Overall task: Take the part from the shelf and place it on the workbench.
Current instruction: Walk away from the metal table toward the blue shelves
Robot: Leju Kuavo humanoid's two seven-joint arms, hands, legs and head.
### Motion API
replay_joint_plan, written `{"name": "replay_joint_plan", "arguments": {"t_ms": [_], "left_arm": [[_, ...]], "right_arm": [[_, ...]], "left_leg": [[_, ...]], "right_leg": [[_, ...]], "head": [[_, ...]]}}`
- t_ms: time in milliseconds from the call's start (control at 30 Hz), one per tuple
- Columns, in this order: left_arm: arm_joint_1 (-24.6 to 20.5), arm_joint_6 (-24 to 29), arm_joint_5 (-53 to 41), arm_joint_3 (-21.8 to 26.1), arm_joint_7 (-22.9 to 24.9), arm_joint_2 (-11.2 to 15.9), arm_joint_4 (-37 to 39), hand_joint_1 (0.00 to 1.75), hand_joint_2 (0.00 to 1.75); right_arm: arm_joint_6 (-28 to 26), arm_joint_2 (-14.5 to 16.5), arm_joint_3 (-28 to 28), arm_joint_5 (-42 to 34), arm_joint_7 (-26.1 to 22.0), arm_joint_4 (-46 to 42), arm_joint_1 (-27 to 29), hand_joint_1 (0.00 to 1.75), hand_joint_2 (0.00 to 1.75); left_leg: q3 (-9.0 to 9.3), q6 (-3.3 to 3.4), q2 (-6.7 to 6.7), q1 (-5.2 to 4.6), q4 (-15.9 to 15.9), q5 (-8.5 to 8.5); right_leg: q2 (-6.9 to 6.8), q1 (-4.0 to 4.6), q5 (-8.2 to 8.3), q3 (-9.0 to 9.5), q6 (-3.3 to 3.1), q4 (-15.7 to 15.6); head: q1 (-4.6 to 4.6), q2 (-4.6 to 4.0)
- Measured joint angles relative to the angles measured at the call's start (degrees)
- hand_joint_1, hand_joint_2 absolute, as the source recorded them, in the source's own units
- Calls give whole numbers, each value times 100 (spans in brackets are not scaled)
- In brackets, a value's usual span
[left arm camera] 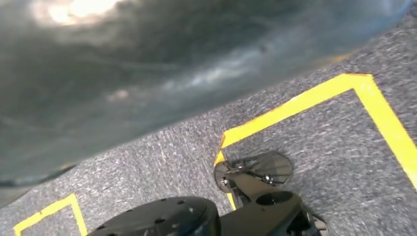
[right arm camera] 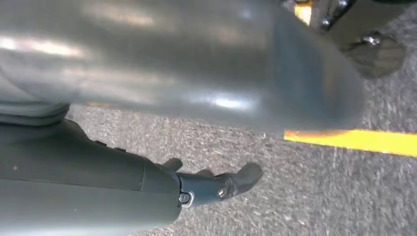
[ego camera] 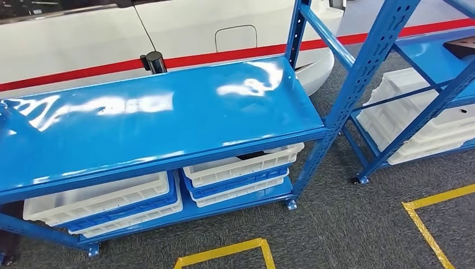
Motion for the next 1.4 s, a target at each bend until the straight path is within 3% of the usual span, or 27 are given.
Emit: {"name": "replay_joint_plan", "arguments": {"t_ms": [100, 133, 167, 233, 300, 400, 700, 900, 1067, 1133, 1233, 1267, 1300, 1333, 1400], "left_arm": [[5, 0, 0, 0, -1, -1, 1, 0, 0], [9, 0, 0, 0, -1, -1, 1, 0, 0], [13, 0, 0, 0, 0, -1, 2, 0, 0], [18, 1, 0, 0, 1, 2, 2, 0, 0], [15, 5, -1, 1, 2, 5, 1, 0, 0], [8, 50, 2, 5, -70, 3, 1, 0, 0], [19, 216, 17, 21, -298, -16, 0, 0, 0], [18, 233, 7, 20, -345, -22, 0, 0, 0], [16, 238, 0, 17, -382, -29, 0, 0, 0], [14, 239, 0, 17, -394, -40, 0, 0, 0], [9, 243, 0, 16, -405, -51, 1, 0, 0], [9, 243, 0, 16, -408, -55, 1, 0, 0], [11, 242, 0, 16, -410, -60, 2, 0, 0], [12, 242, 0, 17, -411, -65, 2, 0, 0], [12, 240, 0, 17, -413, -70, 1, 0, 0]], "right_arm": [[2, 4, 0, 10, -2, 0, -5, 0, 0], [4, 4, 0, 10, -3, 0, -6, 0, 0], [5, 4, 0, 10, -4, 0, -1, 0, 0], [12, 5, 0, 11, -5, 0, 13, 0, 0], [21, 12, 0, 15, -8, 2, 17, 0, 0], [24, 17, 0, 22, -17, 4, -3, 0, 0], [20, 19, 0, 22, -28, 4, 18, 0, 0], [58, 14, 0, 59, -32, 4, 20, 0, 0], [87, 20, 0, 60, -33, 3, 17, 0, 0], [87, 11, 0, 61, -33, 1, 15, 0, 0], [87, 3, 1, 67, -28, 0, 20, 0, 0], [87, -2, 1, 74, -23, 0, 25, 0, 0], [87, -8, 1, 84, -19, 0, 32, 0, 0], [87, -16, 1, 97, -15, 0, 38, 0, 0], [87, -23, 0, 118, -17, 1, 38, 0, 0]], "left_leg": [[-635, -34, 18, 4, 1115, -406], [-805, -35, 18, 5, 1323, -401], [-871, -28, 19, 5, 1307, -265], [-701, 10, 21, 4, 680, 260], [-444, 51, 21, -17, 25, 571], [-340, 91, 15, -47, -204, 564], [-290, 121, -3, -63, -275, 577], [-267, 151, 0, -69, -275, 561], [-200, 263, 6, -74, -358, 571], [-101, 311, 18, -18, -511, 633], [-53, 323, 23, 25, -578, 656], [-50, 306, 14, 35, -576, 647], [-41, 279, 2, 54, -573, 635], [-26, 241, -14, 82, -568, 621], [3, 133, -40, 131, -543, 579]], "right_leg": [[-9, 18, -82, 112, -113, -6], [-4, 25, -112, 150, -127, -6], [5, 30, -143, 198, -128, -6], [27, 30, -222, 305, -102, -7], [40, 59, -302, 361, -48, -3], [43, 77, -344, 373, 16, -32], [33, 64, -314, 474, 4, -180], [29, 64, -314, 454, 51, -196], [23, 50, -305, 505, 138, -231], [15, 72, -442, 404, 127, 42], [12, 24, -834, -201, 104, 1103], [11, -9, -870, -363, 143, 1327], [11, -44, -808, -422, 211, 1341], [10, -81, -656, -361, 302, 1124], [-1, -161, -273, -44, 489, 348]], "head": [[-15, 2], [-14, 2], [-14, 1], [-15, 1], [-18, 1], [-16, 1], [-4, 1], [-6, 1], [-13, 1], [-2, 1], [20, 1], [18, 1], [17, 1], [18, 1], [34, 0]]}}
